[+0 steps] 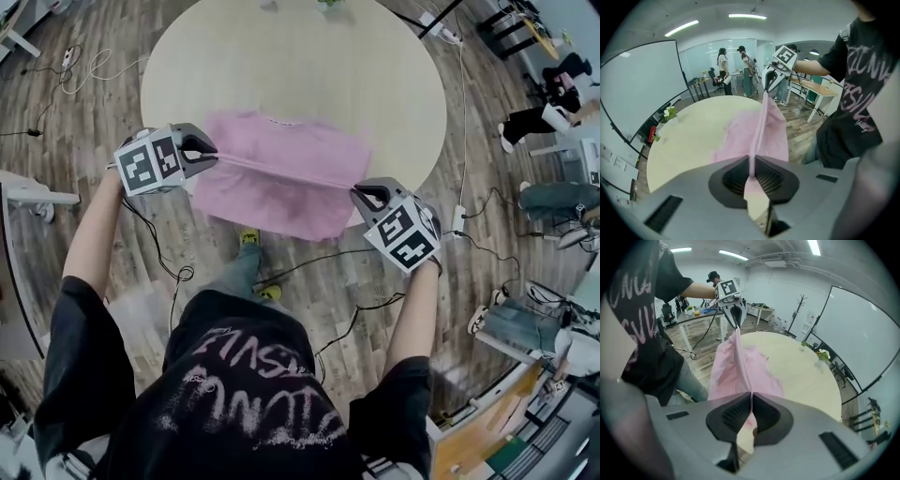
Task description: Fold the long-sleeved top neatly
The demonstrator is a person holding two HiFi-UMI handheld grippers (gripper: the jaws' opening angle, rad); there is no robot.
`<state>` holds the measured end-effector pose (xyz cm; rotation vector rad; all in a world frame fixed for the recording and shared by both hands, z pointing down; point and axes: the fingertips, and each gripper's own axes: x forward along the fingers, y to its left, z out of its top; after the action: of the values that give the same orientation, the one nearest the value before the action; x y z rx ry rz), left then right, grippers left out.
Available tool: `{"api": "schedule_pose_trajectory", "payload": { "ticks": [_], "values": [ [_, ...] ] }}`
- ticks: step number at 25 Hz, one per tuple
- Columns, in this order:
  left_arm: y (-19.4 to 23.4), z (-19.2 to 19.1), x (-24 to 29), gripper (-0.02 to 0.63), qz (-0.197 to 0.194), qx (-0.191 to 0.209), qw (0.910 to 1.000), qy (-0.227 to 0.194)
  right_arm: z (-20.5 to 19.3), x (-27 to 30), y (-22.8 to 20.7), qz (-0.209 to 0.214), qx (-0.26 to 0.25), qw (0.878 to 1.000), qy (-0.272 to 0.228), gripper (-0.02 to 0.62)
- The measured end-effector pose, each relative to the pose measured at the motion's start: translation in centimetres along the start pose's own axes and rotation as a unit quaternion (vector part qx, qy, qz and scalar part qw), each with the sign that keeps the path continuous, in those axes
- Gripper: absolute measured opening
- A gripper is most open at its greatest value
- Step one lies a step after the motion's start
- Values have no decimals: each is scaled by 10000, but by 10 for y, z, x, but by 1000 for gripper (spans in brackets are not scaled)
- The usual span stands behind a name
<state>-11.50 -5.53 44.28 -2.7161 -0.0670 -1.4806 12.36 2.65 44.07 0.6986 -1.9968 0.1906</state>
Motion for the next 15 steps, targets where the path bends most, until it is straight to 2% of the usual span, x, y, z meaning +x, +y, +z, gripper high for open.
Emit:
{"api": "schedule_pose_trajectory", "payload": {
  "ticks": [6, 15],
  "values": [
    [78, -6, 40, 48, 188, -397, 9990, -92, 1, 52, -73, -505, 149, 9984, 206, 20],
    [126, -40, 109, 48, 7, -691, 9976, 67, -25, 127, -110, -688, 653, 9940, 547, 21]
  ]
}}
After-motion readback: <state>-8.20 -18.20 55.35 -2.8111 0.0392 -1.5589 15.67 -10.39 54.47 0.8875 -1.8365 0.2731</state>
